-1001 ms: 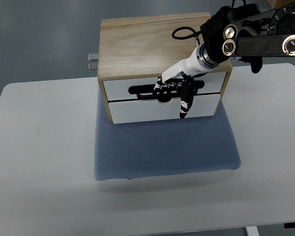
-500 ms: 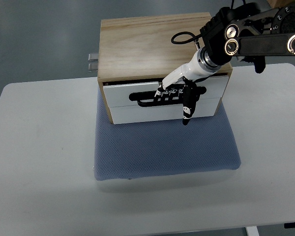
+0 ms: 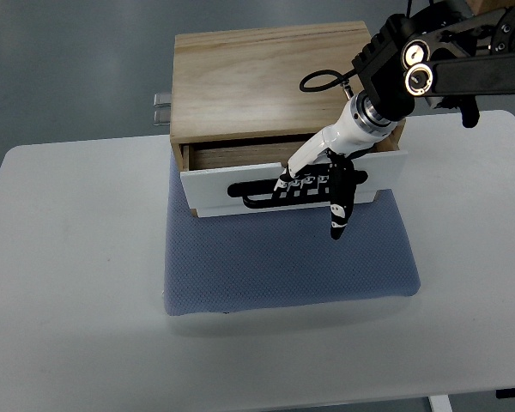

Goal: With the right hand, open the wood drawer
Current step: 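Pull the handle toward the robot with the right hand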

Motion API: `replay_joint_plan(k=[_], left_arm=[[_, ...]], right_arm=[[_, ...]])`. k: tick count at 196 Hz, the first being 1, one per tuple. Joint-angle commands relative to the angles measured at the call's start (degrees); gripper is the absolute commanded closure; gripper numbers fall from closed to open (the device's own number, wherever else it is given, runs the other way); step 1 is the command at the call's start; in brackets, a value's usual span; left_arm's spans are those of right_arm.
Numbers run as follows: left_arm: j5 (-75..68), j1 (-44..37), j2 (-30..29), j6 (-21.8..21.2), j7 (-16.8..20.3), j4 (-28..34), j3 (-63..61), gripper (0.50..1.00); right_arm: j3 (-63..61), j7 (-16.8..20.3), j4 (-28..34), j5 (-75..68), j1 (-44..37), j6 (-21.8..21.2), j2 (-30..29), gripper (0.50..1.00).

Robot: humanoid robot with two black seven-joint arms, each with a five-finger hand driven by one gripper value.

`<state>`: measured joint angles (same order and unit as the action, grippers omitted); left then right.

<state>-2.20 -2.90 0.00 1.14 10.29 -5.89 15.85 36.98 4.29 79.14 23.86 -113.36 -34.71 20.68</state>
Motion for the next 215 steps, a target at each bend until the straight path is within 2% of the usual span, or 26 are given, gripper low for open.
replay_joint_plan(k=[1, 130, 160, 215], left_arm=[[0.00, 0.00, 0.00, 0.00, 0.00, 0.00, 0.06, 0.500], [0.00, 0.00, 0.00, 0.00, 0.00, 0.00, -0.03, 0.500], [0.00, 0.00, 0.00, 0.00, 0.00, 0.00, 0.06, 0.500], [0.00, 0.00, 0.00, 0.00, 0.00, 0.00, -0.03, 0.500]], right_arm=[[-0.07, -0.51, 1.62, 0.05, -0.02, -0.29, 0.41, 0.560], [-1.82, -1.04, 4.79, -0.13, -1.25, -0.29, 1.65, 0.560], [-1.82, -2.62, 7.08, -0.13, -1.25, -0.29, 2.44, 0.560], [-1.91, -2.80, 7.87, -0.13, -1.16, -0.29, 2.97, 0.560]])
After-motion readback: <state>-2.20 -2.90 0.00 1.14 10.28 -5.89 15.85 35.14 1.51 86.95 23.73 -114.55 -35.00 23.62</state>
